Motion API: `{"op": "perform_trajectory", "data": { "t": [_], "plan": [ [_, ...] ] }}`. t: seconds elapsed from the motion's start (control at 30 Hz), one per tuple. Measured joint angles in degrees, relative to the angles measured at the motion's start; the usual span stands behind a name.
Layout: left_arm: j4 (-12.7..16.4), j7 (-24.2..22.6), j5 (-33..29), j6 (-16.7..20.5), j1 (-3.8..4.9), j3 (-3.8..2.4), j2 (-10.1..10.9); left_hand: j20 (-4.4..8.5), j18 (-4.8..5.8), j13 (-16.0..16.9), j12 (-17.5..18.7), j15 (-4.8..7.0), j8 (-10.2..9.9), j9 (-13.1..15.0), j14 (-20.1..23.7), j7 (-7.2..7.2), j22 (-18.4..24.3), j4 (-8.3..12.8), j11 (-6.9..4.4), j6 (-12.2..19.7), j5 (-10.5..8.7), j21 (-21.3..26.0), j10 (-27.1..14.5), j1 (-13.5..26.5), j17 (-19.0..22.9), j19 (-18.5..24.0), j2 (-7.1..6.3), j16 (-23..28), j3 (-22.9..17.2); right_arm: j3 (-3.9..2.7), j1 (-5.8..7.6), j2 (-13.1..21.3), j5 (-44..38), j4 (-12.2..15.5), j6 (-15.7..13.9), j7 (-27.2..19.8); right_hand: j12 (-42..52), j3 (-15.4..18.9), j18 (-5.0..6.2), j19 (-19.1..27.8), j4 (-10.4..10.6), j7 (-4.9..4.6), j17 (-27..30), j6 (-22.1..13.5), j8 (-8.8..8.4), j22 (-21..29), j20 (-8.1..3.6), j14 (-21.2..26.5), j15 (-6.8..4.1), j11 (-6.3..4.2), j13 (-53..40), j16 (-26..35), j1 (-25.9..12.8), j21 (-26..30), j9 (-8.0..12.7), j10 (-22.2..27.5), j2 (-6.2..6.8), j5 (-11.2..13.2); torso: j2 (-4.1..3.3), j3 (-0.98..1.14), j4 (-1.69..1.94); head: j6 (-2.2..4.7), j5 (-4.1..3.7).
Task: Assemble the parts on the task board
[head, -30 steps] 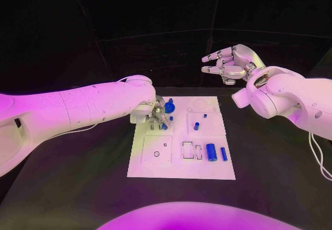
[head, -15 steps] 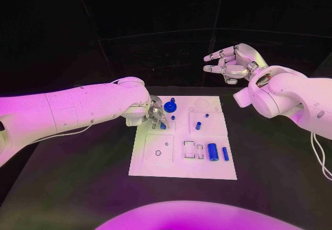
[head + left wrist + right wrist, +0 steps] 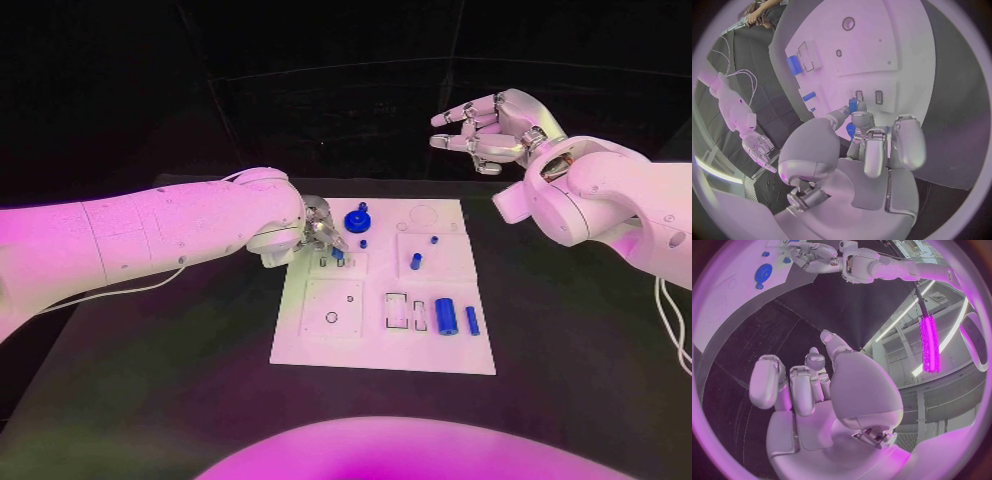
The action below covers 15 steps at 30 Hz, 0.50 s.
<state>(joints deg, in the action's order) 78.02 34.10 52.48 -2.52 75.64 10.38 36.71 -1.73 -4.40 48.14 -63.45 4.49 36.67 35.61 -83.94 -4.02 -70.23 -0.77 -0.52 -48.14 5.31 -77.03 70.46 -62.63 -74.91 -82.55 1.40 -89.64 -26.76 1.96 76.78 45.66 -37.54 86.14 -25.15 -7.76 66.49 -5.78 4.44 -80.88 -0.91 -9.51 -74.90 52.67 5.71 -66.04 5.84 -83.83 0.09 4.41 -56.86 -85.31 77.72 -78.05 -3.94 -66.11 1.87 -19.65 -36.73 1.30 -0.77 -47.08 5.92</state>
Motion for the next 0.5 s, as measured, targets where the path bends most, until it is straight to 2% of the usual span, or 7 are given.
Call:
{"op": "perform_trajectory", "data": {
  "t": [0.2,0.5],
  "plan": [
    [-0.5,0.0,0.3,3.1,-1.04,0.02,-0.5,0.00,0.00,0.3,-0.3,0.00,0.0,0.2,0.0,-0.06,0.0,-0.1,-0.02,-0.1,-0.01,0.0,0.4,0.4,0.0,0.0,-0.37,0.0,-0.9,0.00,0.00,0.0,0.0,-0.1,0.0,0.0,0.0,0.0,0.00,0.0,0.0,0.00,0.0,0.0,0.00,0.0,0.00,0.0,0.00,0.00,0.0,0.0,0.0,0.0,0.0,0.0,0.00,0.0,-0.05,-0.02,-0.13,-0.04,0.29],
    [-1.3,0.2,0.6,4.1,-1.68,0.02,-1.2,0.00,0.00,0.3,-0.3,0.00,0.2,0.4,0.0,0.15,0.0,0.0,-0.22,0.1,-0.24,0.0,0.6,0.7,0.0,0.0,-0.74,0.0,-1.9,0.00,0.00,0.0,0.0,-0.1,0.0,0.0,0.0,0.0,0.00,0.0,0.0,0.00,0.0,0.0,0.00,0.0,0.00,0.0,0.00,0.00,0.0,0.0,0.0,0.0,0.0,0.0,0.00,0.0,-0.11,-0.01,-0.24,-0.26,0.40]
  ]
}}
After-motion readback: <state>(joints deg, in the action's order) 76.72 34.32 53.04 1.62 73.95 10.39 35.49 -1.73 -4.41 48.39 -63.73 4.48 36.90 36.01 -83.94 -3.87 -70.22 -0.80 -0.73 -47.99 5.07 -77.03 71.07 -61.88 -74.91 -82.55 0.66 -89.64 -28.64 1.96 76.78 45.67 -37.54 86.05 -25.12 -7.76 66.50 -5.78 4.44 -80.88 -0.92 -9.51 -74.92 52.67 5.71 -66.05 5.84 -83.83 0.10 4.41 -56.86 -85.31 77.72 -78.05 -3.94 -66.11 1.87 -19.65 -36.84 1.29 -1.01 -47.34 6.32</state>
